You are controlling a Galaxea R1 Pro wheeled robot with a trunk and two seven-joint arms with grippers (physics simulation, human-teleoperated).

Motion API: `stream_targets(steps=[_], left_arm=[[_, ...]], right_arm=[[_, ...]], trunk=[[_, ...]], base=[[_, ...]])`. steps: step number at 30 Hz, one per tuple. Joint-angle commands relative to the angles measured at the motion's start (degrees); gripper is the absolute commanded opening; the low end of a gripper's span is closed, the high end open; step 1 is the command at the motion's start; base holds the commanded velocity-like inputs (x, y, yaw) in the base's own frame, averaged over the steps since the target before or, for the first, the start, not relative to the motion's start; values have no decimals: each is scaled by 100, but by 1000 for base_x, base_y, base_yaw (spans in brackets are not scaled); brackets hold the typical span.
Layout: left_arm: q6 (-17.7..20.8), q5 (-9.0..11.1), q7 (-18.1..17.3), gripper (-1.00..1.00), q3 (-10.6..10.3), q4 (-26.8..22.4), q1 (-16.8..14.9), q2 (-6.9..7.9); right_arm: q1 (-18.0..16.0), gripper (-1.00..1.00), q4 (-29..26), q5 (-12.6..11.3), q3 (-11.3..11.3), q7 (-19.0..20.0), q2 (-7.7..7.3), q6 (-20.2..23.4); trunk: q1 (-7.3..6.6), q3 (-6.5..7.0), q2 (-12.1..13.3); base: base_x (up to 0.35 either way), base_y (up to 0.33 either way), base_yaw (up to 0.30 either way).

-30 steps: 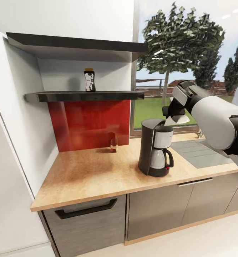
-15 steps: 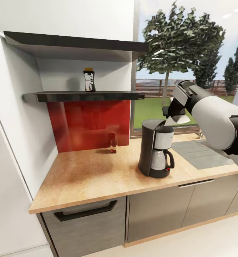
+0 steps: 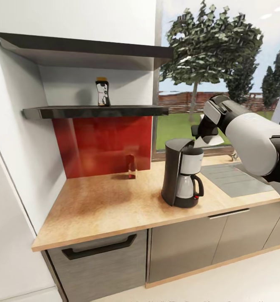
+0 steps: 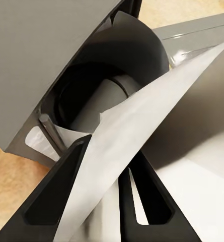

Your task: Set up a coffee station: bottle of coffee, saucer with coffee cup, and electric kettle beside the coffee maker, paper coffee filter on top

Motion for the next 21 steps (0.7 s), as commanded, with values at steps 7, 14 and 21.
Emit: stream_targets(steps=[7,14,21], left_arm=[[-15,20,-1,100,31,2,0,-2],[-15,20,-1,100,32,2,0,-2],[-15,20,-1,100,30,2,0,-2]], right_arm=[[1,-100,1,-12,-5,-23,0,20],[1,-100,1,-12,-6,-16,0,20],[-1,-100,1,-12,-4,-16,0,20]], trunk=[[2,-14,-4],[2,-71,-4],[2,-135,-4]], base=[[0,0,-10],[0,0,0],[50,5,0]])
